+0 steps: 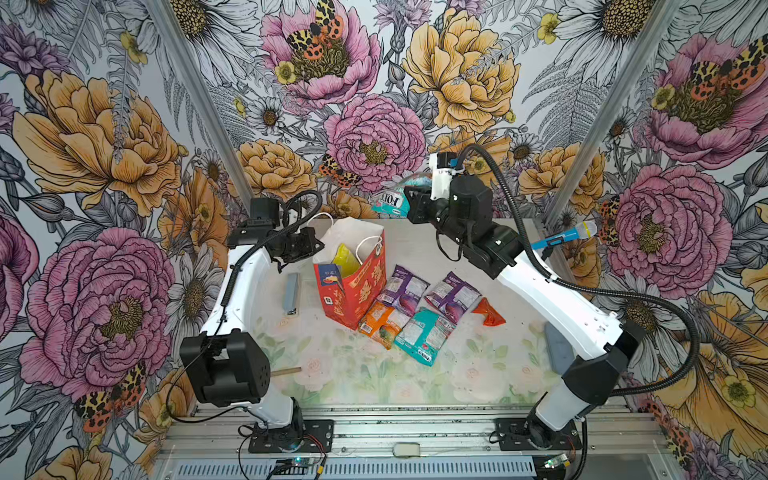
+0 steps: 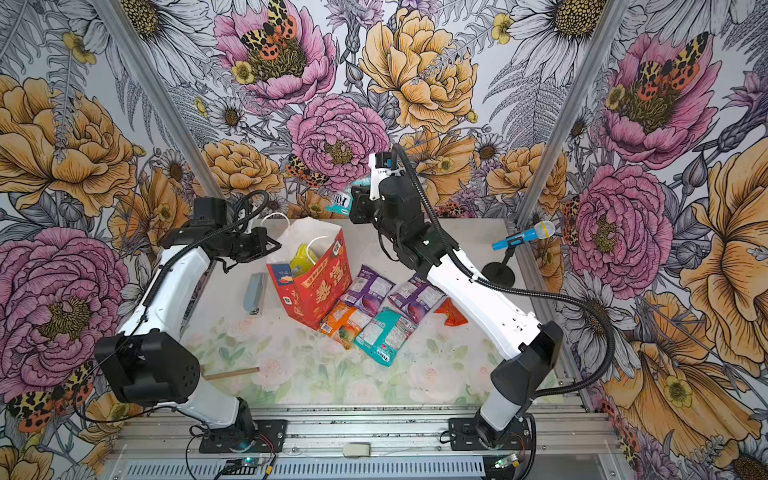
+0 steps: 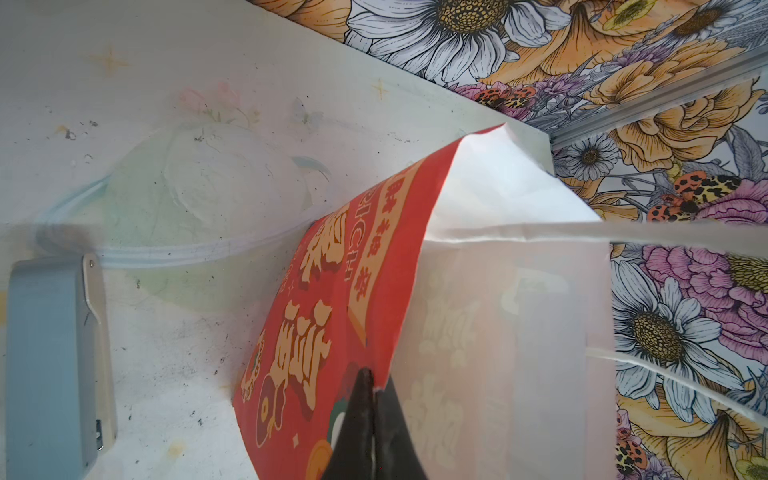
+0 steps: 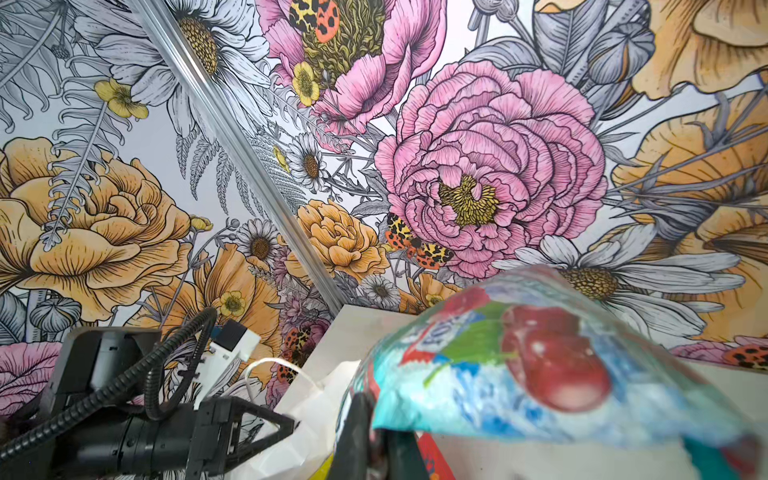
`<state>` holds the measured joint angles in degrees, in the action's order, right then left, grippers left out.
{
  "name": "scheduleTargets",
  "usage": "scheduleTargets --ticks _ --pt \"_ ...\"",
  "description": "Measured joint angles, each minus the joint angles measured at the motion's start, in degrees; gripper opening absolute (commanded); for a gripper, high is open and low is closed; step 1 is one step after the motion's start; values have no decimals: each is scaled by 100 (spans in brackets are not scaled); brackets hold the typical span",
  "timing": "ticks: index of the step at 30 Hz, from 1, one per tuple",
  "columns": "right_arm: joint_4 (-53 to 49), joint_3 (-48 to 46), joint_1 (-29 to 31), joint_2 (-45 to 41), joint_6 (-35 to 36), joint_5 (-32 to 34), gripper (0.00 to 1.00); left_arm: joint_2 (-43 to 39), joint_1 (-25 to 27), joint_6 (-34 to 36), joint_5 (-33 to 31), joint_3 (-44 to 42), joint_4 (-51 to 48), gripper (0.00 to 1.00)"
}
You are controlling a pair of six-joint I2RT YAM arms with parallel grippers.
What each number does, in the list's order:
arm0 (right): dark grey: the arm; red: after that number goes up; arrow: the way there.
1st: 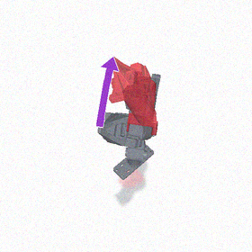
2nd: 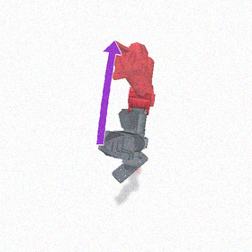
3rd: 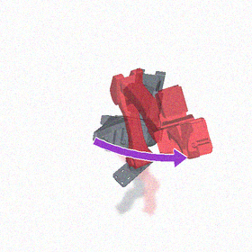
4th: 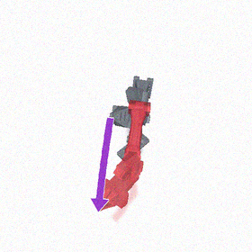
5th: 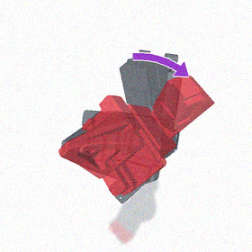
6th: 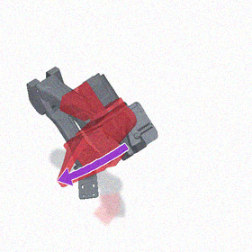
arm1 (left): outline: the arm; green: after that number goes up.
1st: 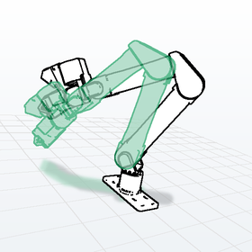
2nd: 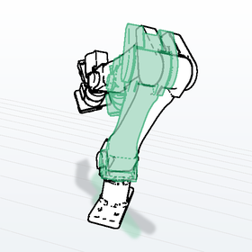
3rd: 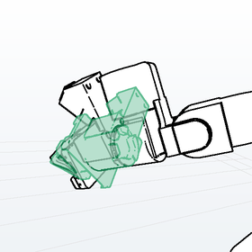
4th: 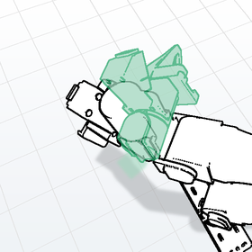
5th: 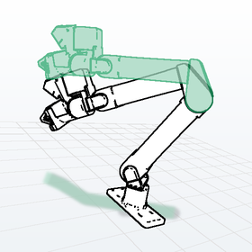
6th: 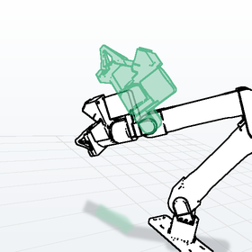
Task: Place the snacks into the paper bag
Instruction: 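Carry the candy bag with the right gripper above the paper bag opening, then lower the candy bag into the paper bag and open the right gripper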
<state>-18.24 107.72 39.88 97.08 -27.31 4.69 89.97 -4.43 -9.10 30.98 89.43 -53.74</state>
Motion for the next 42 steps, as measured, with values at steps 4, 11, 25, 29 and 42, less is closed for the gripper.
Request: scheduleTargets --ticks 4,11,25,29,42 --pt "-175 505 33 634 0 -221 0 0 2 0 0 0 0 0" --pt "-564 973 306 1298 4 -426 0 0 2 0 0 0 0 0" --pt "-804 1073 678 1405 4 -599 0 0 2 0 0 0 0 0" --pt "-841 1064 780 1408 4 -627 0 0 2 0 0 0 0 0" --pt "-898 745 896 1405 -2 -741 0 0 2 0 0 0 0 0"
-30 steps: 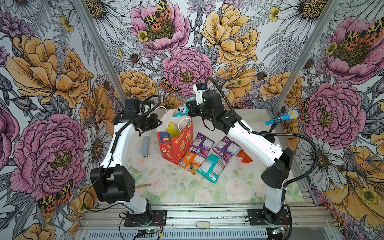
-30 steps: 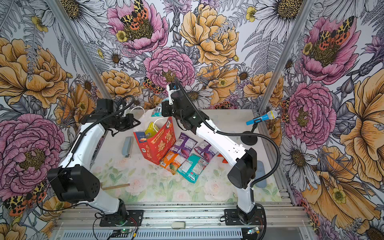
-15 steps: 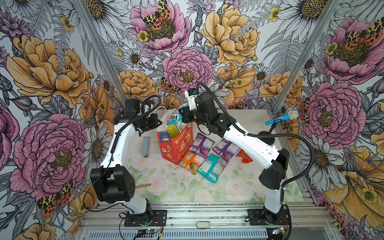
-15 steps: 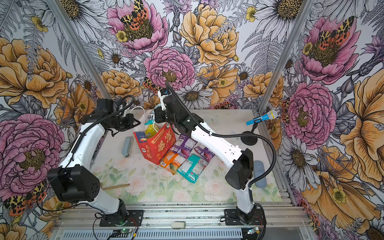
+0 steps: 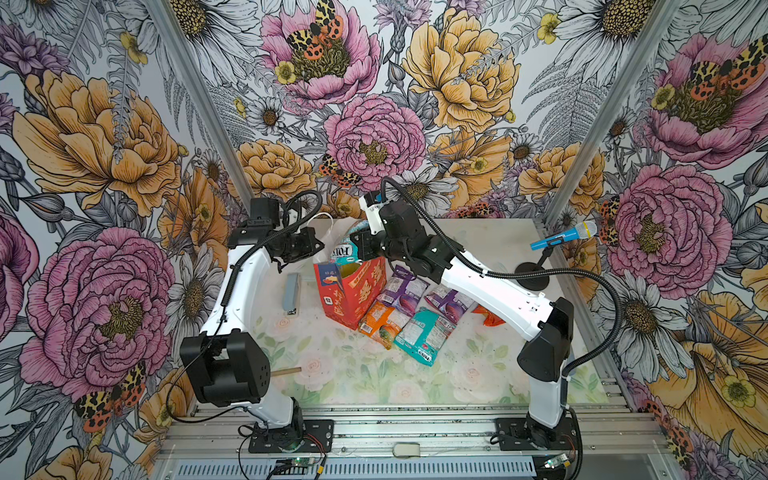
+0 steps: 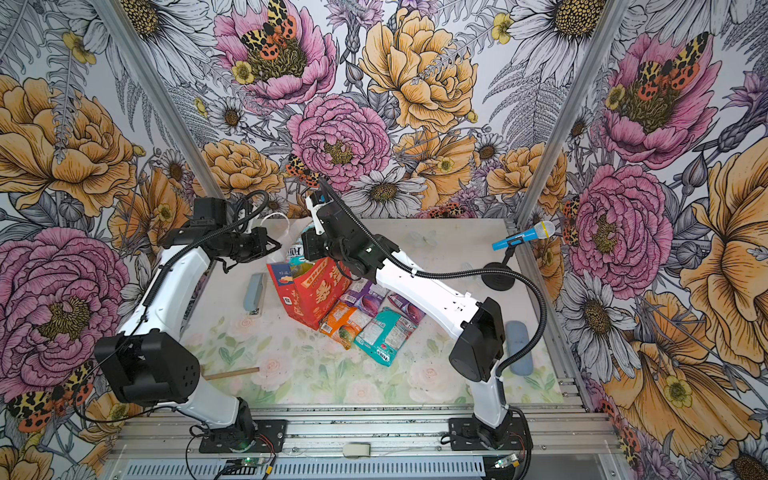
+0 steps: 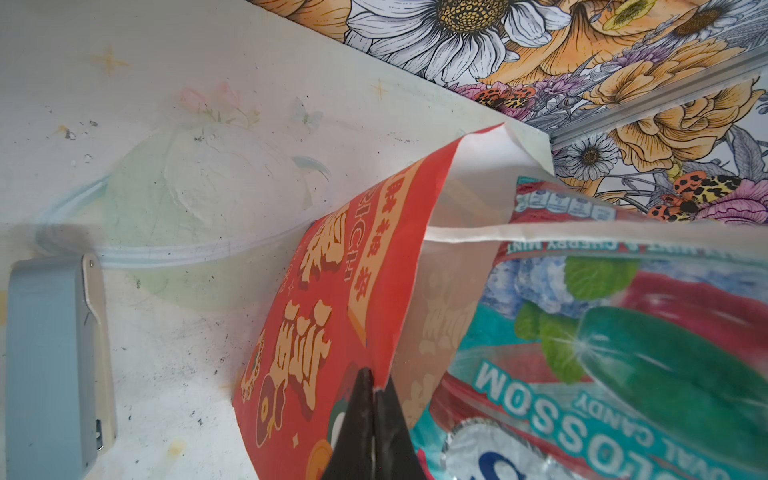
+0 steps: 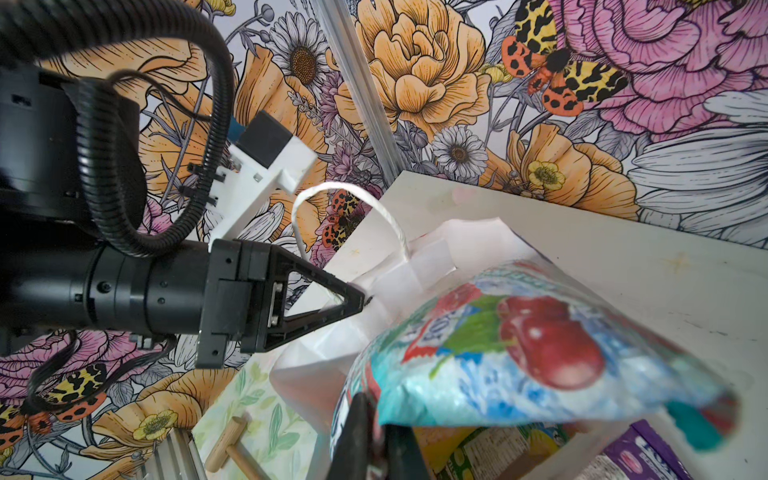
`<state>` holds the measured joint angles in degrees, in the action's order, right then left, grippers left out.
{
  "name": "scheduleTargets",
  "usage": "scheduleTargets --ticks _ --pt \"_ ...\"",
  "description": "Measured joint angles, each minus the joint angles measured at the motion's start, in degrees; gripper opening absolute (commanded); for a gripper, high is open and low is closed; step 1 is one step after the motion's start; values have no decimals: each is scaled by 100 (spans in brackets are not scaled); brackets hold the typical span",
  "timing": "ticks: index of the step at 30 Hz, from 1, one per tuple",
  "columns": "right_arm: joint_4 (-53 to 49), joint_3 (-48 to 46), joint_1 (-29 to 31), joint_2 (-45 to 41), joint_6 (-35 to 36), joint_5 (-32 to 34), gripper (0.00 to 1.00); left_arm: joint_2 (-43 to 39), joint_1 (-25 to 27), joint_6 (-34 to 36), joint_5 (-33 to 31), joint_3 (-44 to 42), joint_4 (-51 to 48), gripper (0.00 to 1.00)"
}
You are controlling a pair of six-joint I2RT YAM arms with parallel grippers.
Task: Place the snacks into the paper bag
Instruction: 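Lower the candy bag into the paper bag and open the right gripper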
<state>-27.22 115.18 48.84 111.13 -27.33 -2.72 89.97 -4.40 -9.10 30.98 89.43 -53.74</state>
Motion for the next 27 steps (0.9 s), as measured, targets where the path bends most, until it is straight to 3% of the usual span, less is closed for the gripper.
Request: scheduleTargets --ticks 20,22,25,27 --pt "-20 44 33 234 -175 -258 0 0 0 0 0 0 0 0" --pt "-17 44 33 234 -175 -256 9 0 0 0 0 0 0 0" --pt "-9 44 33 234 -192 -251 38 0 -2 0 0 0 0 0" --pt "33 44 33 223 -188 -212 47 0 0 0 0 0 0 0"
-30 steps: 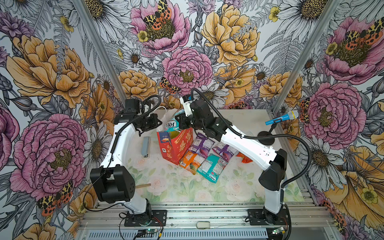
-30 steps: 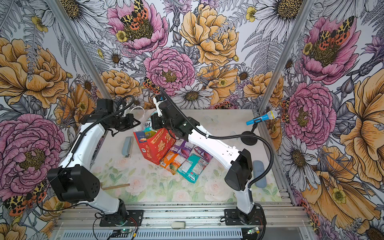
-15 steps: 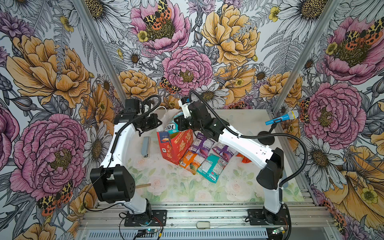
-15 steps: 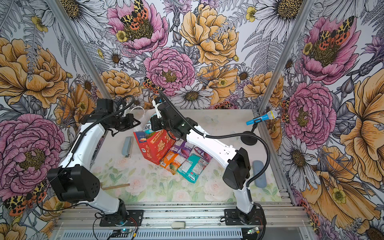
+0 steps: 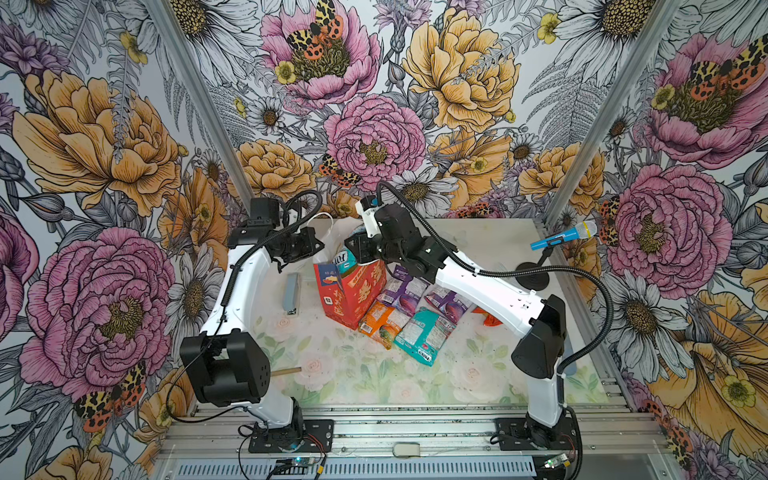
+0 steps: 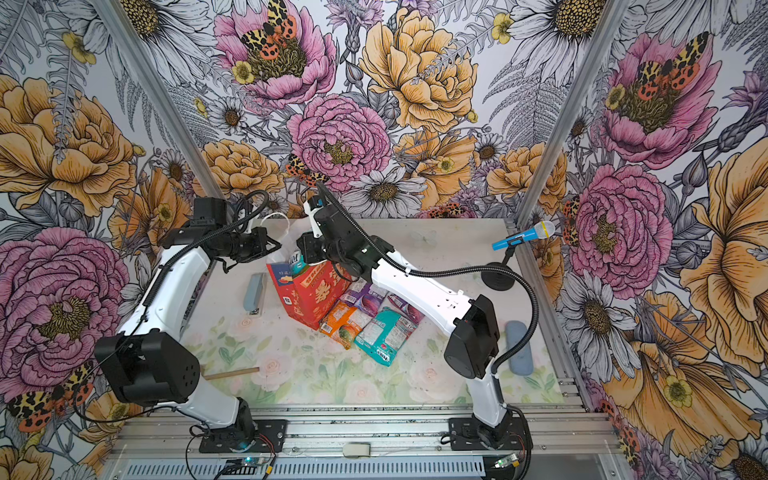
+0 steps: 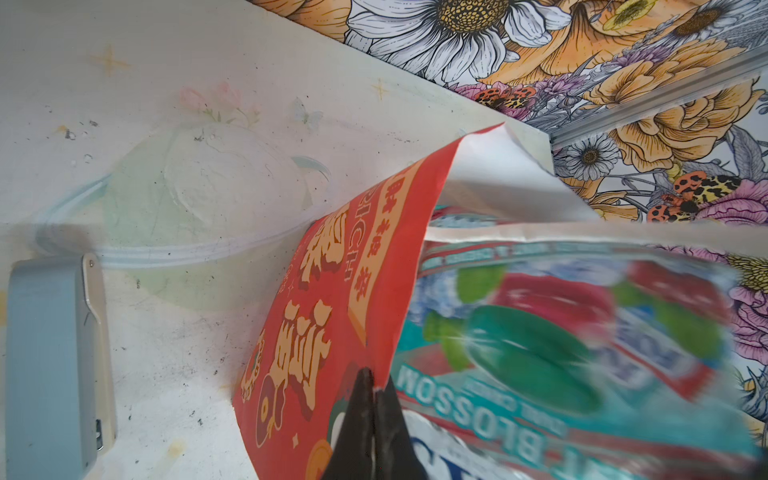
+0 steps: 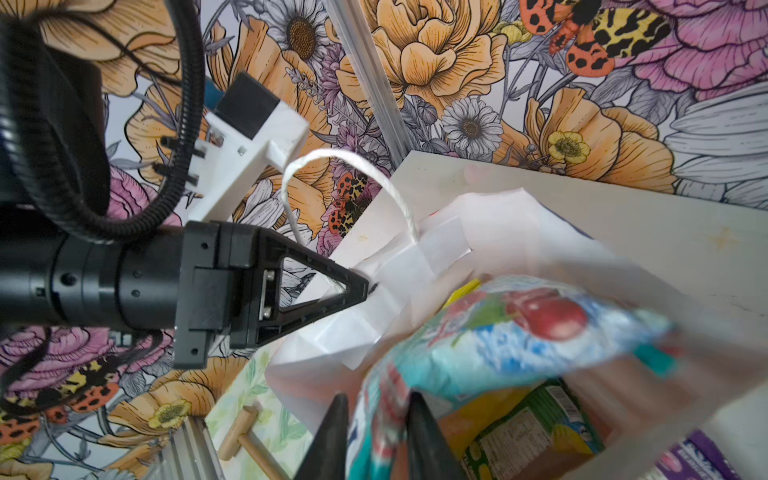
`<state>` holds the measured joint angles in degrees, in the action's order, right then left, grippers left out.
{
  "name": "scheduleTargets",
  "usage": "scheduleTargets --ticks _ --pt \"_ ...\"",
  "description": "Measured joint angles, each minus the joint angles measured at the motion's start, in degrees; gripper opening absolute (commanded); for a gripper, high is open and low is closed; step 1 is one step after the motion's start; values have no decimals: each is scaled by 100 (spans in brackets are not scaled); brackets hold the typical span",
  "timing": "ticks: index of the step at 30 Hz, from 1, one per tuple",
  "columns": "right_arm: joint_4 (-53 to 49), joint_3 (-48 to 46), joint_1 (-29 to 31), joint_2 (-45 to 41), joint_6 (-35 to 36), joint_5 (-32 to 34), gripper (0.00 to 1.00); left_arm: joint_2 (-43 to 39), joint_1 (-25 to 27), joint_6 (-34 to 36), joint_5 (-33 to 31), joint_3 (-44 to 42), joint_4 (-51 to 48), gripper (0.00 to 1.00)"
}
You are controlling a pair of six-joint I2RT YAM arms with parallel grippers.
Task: Place the snacks into the paper bag
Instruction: 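Lower the candy bag into the paper bag and open the right gripper, then withdraw the right gripper back over the remaining snack pile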
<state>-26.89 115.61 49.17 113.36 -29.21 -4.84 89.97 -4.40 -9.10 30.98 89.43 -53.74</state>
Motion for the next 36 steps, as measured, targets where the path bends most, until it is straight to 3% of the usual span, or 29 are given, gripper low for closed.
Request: scheduleTargets --ticks 7,16,26,36 --pt "50 -111 -2 -264 48 203 67 0 0 0 0 0 4 0" --pt "505 -1010 -63 -1502 251 680 80 0 0 0 -2 0 4 0" --pt "1390 -4004 -522 -3801 44 1458 88 0 0 0 -2 0 4 0" --pt "1163 -7274 -787 -5466 -1510 1786 88 0 -2 0 -2 0 4 0"
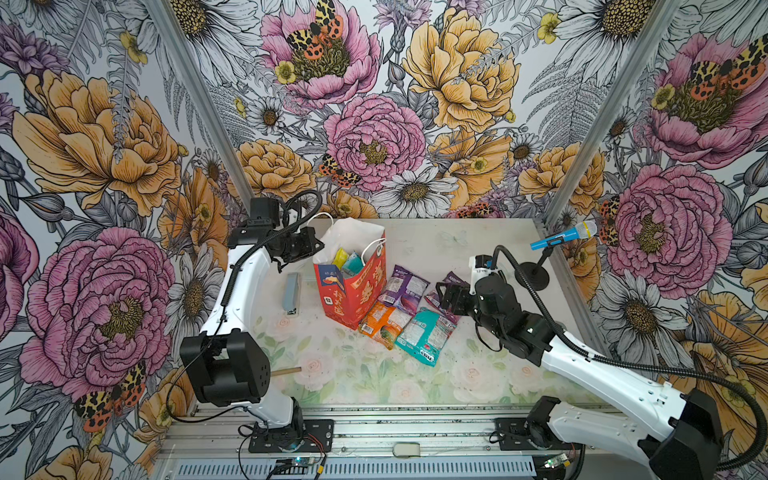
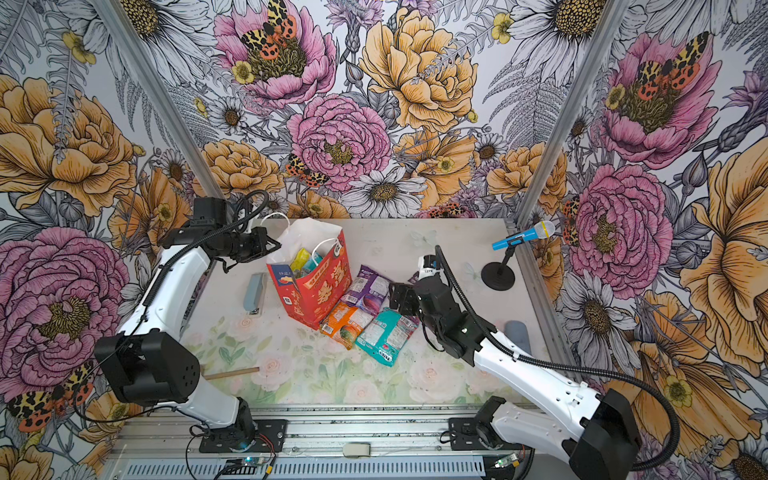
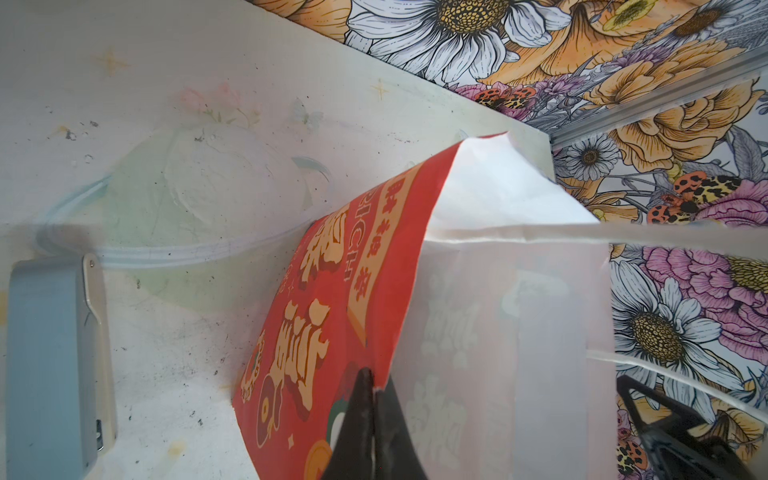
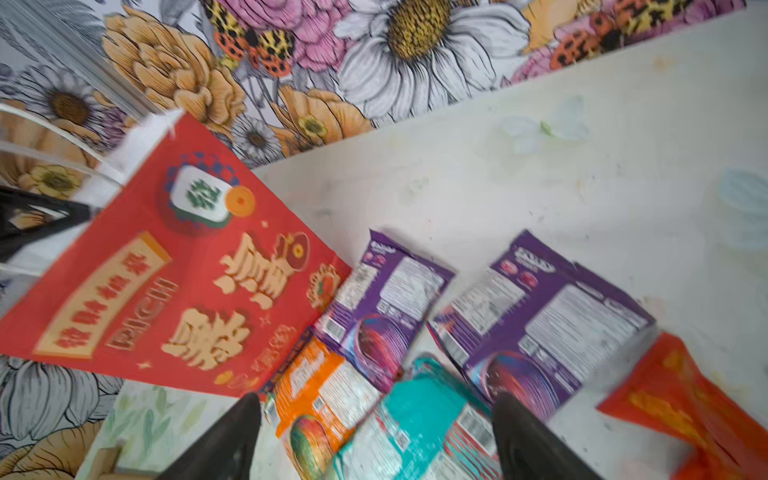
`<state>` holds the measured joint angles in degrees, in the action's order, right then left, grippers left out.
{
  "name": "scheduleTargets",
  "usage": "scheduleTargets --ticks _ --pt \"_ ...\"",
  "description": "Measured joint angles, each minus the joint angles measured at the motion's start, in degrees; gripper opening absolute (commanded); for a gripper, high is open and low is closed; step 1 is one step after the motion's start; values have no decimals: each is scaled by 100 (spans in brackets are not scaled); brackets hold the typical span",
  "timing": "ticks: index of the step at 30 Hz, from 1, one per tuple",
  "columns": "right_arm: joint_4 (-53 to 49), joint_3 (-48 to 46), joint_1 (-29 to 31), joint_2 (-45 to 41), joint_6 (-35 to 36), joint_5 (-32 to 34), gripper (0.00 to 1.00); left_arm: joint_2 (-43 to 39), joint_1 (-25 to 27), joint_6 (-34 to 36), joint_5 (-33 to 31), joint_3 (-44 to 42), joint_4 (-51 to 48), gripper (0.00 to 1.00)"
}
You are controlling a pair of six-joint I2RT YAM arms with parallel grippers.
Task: Place the snacks into the paper bag
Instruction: 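Withdraw the right gripper back over the remaining snack pile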
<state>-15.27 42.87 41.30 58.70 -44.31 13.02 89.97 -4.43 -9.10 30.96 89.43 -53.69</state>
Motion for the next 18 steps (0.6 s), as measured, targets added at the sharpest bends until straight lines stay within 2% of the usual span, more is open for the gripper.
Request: scheduleTargets --ticks 6,12,18 --pt "-118 -953 2 -367 -968 -22 85 0 0 0 0 -2 0 0" --pt "-170 -1373 81 -7 -1635 -243 82 0 0 0 0 -9 2 0" --pt "192 -1639 269 431 -2068 -588 78 0 0 0 0 -9 2 0"
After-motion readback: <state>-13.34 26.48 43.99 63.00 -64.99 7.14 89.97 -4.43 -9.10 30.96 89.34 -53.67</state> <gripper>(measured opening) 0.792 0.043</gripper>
